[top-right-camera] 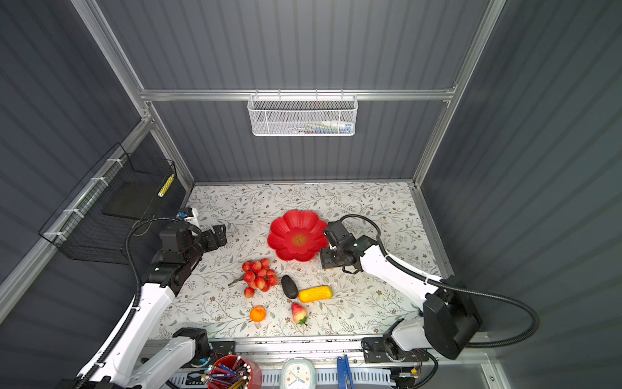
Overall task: Place and organize the fake fruits in the fruit bowl
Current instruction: 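Drop the persimmon into the red bowl while the left arm moves toward the fruits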
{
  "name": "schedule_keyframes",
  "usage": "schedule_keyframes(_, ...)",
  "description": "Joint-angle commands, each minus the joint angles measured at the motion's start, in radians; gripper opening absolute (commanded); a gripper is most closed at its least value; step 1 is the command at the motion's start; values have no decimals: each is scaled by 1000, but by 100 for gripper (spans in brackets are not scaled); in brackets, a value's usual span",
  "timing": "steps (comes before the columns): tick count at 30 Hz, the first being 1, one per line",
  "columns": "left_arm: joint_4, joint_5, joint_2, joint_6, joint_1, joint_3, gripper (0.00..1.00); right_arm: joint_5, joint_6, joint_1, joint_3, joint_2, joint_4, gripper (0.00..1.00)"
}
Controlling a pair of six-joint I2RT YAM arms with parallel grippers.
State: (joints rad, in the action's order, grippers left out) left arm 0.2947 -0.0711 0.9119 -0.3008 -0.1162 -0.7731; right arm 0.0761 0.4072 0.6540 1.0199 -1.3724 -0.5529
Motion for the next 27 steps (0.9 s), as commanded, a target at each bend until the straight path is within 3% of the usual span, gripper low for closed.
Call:
schedule_keyframes(1,90,92,-16,-12,7,-49,92,36,-52,0,93,-53,35,52)
schedule_keyframes(8,264,319,36,-19,7,-122,88,9,-117,0,331,-341,133,52)
schedule_keyframes(16,400,462,96,-13,6,-134,83,-9,-184,-16,539,-641,134,52)
schedule_keyframes(23,409,519,113,-20,6,-112,82,-3,-176,-41,601,-761,145,55)
schedule_keyframes(27,455,537,148,-13,4,-123,80,-13,-159,-54,608,-776,149,64)
